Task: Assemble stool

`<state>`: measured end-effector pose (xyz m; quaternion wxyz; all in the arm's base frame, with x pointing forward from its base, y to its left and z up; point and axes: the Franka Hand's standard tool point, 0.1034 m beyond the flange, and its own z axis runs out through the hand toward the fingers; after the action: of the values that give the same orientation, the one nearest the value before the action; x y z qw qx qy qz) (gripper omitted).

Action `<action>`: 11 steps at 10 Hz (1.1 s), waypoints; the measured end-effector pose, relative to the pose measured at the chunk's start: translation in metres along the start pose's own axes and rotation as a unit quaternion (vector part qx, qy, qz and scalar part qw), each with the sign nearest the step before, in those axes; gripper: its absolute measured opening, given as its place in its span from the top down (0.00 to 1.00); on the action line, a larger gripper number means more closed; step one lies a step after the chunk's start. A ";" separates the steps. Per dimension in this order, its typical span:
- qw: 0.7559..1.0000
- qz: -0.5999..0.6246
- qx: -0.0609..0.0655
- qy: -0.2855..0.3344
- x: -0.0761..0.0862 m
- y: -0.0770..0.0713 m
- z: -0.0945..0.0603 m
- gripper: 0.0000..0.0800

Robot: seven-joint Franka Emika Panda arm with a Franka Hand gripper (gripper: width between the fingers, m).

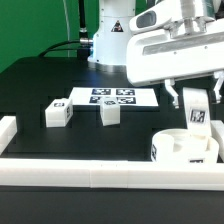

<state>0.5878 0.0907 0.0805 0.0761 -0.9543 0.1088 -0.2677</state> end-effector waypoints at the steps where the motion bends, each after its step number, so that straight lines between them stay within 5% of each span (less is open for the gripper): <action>1: 1.000 0.000 0.000 0.000 0.000 0.000 0.000 0.36; 2: 1.000 0.000 0.000 0.000 0.000 0.000 0.000 0.36; 3: 1.000 -0.002 0.000 -0.001 0.000 0.001 0.000 0.22; 4: 1.000 -0.005 -0.001 -0.001 0.000 0.001 0.000 0.20; 8: 1.000 -0.013 -0.001 -0.004 0.004 0.002 -0.003 0.19; 11: 0.999 -0.029 0.001 -0.013 0.026 0.001 -0.027 0.19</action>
Offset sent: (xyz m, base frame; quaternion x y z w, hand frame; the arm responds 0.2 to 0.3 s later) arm -0.0002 -0.0063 0.0013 -0.0058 -0.0035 -0.0194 0.9998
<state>0.5955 0.0807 0.1158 0.0706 -0.9603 0.0798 -0.2578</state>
